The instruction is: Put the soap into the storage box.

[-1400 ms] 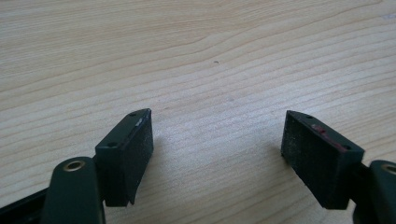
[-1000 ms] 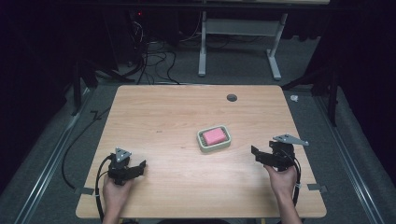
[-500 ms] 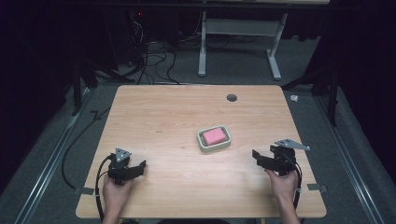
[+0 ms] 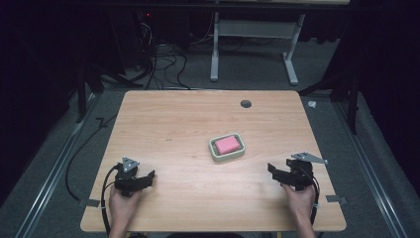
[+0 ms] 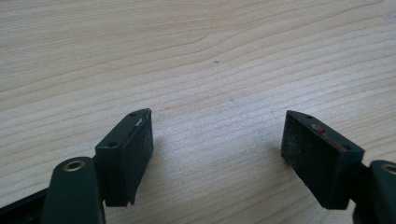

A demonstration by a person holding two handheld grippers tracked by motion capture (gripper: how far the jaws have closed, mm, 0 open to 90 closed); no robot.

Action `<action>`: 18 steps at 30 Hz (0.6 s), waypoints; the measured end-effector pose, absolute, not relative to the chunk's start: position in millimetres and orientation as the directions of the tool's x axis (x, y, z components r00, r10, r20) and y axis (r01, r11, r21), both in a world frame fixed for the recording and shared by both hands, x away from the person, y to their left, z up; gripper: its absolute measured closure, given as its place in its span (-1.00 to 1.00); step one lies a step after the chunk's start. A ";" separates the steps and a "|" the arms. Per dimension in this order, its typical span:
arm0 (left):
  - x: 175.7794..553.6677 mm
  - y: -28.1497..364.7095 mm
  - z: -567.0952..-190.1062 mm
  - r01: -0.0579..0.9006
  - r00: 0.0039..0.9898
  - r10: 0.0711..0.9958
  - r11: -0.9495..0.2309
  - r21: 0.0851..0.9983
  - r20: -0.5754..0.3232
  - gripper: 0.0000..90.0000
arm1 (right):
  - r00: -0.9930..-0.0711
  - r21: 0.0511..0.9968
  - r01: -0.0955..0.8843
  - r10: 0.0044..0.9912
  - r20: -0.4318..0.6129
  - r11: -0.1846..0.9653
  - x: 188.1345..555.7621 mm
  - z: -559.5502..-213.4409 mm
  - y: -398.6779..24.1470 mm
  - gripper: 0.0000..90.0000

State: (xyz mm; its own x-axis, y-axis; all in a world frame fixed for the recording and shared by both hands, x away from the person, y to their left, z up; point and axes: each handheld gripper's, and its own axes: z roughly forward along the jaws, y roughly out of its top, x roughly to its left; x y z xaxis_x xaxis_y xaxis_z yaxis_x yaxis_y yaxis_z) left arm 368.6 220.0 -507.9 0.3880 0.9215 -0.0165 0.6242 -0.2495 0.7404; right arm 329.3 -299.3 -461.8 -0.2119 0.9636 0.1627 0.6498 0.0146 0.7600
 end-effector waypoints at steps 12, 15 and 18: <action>368.6 219.9 -507.9 0.624 0.388 0.922 -0.249 0.741 -0.016 -0.43 | -0.203 0.748 0.664 0.965 0.166 0.011 328.1 -473.5 -301.8 -0.50; 368.6 219.9 -507.9 0.624 0.388 0.922 -0.249 0.740 -0.016 -0.43 | -0.198 0.740 0.673 0.967 0.159 0.016 328.6 -477.7 -301.7 -0.49; 368.5 220.0 -507.7 0.625 0.388 0.921 -0.250 0.739 -0.016 -0.43 | -0.194 0.737 0.676 0.969 0.154 0.018 329.1 -480.5 -301.8 -0.49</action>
State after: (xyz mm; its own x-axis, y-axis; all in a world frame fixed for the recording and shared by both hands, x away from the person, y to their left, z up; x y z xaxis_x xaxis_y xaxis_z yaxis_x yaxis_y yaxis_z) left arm 368.5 220.0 -507.7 0.3881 0.9215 -0.0164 0.6254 -0.2502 0.7391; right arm 329.1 -301.8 -480.5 -0.1942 0.9688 0.1538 0.6755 0.0184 0.7371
